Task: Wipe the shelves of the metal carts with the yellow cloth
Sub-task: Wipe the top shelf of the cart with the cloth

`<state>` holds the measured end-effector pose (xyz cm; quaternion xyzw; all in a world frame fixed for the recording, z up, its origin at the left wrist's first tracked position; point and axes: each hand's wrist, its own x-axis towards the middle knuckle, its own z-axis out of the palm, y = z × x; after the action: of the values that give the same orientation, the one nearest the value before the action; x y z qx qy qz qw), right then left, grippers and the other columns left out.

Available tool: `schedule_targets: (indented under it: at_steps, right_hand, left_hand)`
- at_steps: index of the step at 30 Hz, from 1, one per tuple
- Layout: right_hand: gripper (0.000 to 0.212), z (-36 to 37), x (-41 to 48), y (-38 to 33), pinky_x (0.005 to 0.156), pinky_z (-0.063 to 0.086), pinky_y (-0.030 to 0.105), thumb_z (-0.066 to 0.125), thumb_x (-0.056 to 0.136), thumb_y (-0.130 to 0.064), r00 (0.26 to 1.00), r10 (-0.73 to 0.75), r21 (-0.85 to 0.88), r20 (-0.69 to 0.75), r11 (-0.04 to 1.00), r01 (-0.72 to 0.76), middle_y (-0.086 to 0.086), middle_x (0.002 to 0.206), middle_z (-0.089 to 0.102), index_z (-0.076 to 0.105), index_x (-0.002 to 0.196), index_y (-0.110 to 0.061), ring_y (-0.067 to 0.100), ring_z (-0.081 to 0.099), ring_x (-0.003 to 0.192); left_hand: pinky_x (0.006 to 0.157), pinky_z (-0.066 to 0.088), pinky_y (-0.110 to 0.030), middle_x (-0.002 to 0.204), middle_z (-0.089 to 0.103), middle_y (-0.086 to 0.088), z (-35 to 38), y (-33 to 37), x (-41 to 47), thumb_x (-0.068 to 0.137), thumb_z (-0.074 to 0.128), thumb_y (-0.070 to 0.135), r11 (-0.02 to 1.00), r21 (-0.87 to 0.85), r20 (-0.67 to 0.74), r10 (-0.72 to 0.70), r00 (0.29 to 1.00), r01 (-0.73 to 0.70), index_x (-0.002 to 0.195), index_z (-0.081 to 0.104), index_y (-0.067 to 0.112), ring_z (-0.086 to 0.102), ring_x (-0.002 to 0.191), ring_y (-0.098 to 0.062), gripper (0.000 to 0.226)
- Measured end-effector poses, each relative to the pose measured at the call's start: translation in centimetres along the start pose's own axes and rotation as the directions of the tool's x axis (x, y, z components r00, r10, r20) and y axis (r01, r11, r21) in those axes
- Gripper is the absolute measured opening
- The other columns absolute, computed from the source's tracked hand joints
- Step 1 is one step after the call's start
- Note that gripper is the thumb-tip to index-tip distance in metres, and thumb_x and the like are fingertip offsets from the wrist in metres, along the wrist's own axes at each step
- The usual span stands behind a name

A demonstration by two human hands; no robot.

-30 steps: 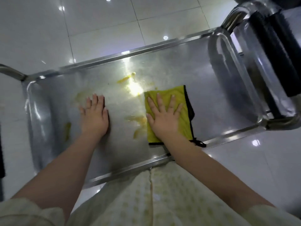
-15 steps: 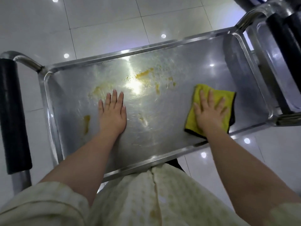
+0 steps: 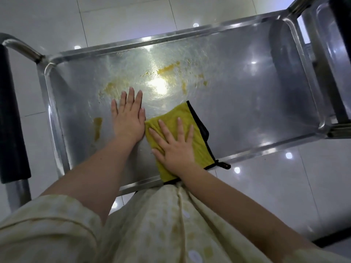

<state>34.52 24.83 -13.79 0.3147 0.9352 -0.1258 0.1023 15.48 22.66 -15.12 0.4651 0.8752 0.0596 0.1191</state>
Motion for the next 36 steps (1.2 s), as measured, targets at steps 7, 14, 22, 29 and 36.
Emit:
schedule_targets:
  at_steps: [7,14,22,29,36]
  right_hand:
    - [0.064,-2.1,-1.4,11.9,0.109,-0.015,0.066,0.007,0.088,-0.075,0.912,0.409,0.059,-0.009,0.911,-0.408,-0.019,0.160,-0.012,-0.013,0.145,-0.056,0.053,-0.018,0.139]
    - [0.064,-5.0,2.5,17.0,0.111,-0.010,0.068,0.005,0.088,-0.072,0.714,0.699,0.190,0.050,0.695,-0.694,-0.016,0.161,-0.014,-0.018,0.145,-0.054,0.056,-0.016,0.139]
    - [0.063,-2.1,5.9,1.1,0.110,-0.003,0.069,0.008,0.092,-0.070,0.998,0.007,-0.001,0.067,1.000,-0.007,-0.014,0.162,-0.006,-0.007,0.150,-0.048,0.056,-0.014,0.140]
    - [0.061,-5.6,8.8,14.5,0.111,-0.012,0.064,0.002,0.087,-0.074,0.944,0.329,0.076,-0.001,0.942,-0.328,-0.019,0.158,-0.016,-0.021,0.140,-0.058,0.054,-0.015,0.140]
    - [0.060,-7.6,10.0,19.8,0.113,-0.013,0.063,0.007,0.091,-0.071,0.840,0.542,0.106,0.030,0.834,-0.542,-0.016,0.161,-0.014,-0.017,0.144,-0.056,0.052,-0.017,0.141]
  left_hand:
    - [0.119,-0.004,-0.047,0.163,0.007,0.000,-0.1,0.5,0.0,0.102,0.016,0.040,1.000,-0.005,0.001,0.007,1.000,-0.007,0.154,0.011,0.029,0.002,0.149,-0.021,0.054]
    - [0.119,-0.005,-0.047,0.162,0.009,-0.001,0.1,1.1,0.2,0.102,0.021,0.038,1.000,-0.025,-0.004,-0.013,1.000,0.012,0.154,0.014,0.027,0.003,0.149,-0.022,0.054]
    - [0.119,-0.004,-0.046,0.162,0.013,0.001,-0.3,0.5,0.2,0.097,0.016,0.035,0.999,-0.044,0.009,-0.017,1.000,0.017,0.153,0.019,0.028,0.006,0.149,-0.020,0.057]
    - [0.119,-0.006,-0.044,0.162,0.009,0.003,-0.4,1.0,0.3,0.099,0.017,0.034,1.000,-0.010,0.013,-0.026,1.000,0.026,0.154,0.013,0.029,0.003,0.149,-0.019,0.055]
    - [0.119,-0.004,-0.048,0.162,0.011,-0.002,-1.1,2.0,1.6,0.102,0.026,0.030,1.000,-0.012,0.045,-0.022,0.999,0.022,0.154,0.016,0.023,0.003,0.149,-0.024,0.054]
